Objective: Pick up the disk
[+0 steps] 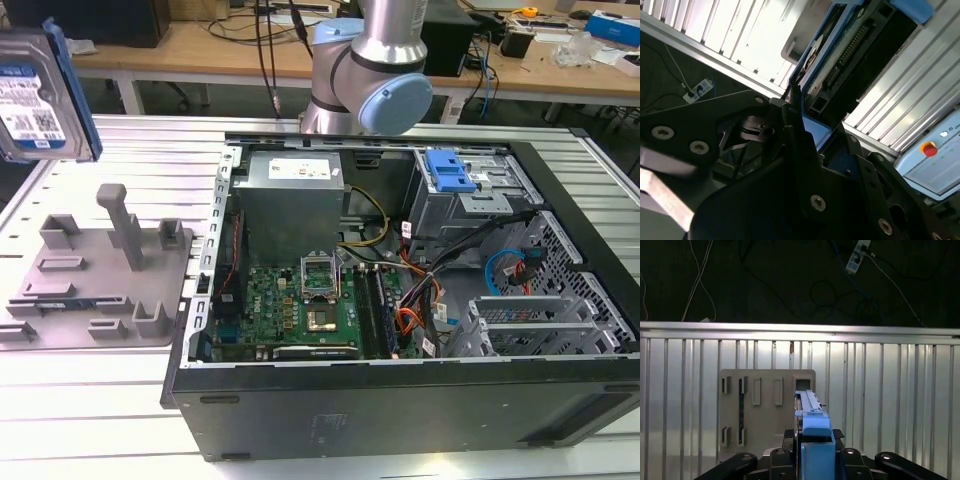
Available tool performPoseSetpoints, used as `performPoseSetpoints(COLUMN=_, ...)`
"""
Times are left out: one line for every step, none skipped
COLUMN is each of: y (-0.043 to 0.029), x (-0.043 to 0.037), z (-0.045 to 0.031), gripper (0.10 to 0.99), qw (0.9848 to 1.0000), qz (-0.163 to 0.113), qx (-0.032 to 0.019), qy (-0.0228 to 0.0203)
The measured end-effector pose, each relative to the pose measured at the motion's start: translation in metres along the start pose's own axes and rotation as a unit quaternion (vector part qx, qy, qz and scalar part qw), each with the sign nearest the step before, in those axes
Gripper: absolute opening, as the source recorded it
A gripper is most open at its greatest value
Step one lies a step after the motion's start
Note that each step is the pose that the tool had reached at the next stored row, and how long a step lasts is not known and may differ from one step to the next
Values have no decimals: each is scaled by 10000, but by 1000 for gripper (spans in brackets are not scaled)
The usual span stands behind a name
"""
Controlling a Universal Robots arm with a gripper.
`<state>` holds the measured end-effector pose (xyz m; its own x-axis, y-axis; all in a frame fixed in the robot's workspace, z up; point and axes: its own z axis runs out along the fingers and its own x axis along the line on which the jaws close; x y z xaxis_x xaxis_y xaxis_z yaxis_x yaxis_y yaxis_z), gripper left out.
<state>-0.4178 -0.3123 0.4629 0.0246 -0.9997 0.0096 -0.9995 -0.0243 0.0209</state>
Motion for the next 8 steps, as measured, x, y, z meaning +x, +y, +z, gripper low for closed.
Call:
performPoseSetpoints(y=1, x=3, z=-86, gripper=369, qw=10000, qz=0, qx=0, qy=-3)
performPoseSetpoints(y=1, x=5, z=-133, gripper=369, qw=10000, qz=0, qx=1, qy=-7)
performPoseSetpoints(y=2, x=7, z=-182, gripper=369, qw=10000, qz=0, qx=1, qy=-12)
performPoseSetpoints(y=2, x=11, z=-225, gripper=369, qw=10000, qz=-1, qx=0, qy=-23)
performPoseSetpoints(y=3, x=19, z=-259, gripper=369, qw=10000, qz=-1, qx=1, qy=-47)
performPoseSetpoints(y=3, x=25, z=-280, gripper=369, qw=10000, qz=-1, qx=2, qy=-68)
performPoseSetpoints(y=4, x=30, z=-290, gripper=369, qw=10000, qz=-2, qx=2, qy=-92)
performPoseSetpoints(y=4, x=30, z=-291, gripper=369, qw=10000, qz=-1, qx=2, qy=-97)
